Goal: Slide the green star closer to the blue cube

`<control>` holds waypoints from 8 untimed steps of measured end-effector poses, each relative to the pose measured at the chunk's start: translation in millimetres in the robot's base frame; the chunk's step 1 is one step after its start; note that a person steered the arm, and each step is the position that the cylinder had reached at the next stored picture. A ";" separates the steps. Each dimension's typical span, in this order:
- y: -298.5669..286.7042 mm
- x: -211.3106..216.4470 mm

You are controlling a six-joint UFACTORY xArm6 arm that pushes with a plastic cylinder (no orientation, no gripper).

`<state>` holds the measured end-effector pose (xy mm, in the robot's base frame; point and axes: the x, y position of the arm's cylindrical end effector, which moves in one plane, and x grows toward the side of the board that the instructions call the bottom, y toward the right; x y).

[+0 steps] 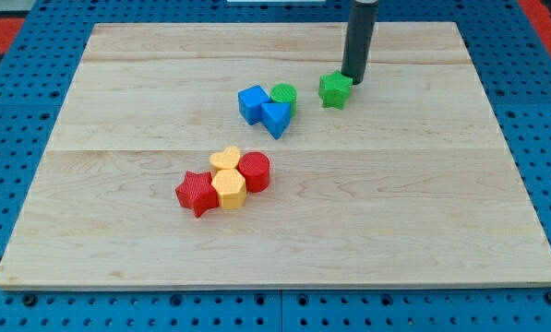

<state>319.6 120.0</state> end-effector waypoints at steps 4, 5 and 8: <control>-5.2 32.3; -23.3 15.3; -79.1 -11.1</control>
<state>308.6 40.9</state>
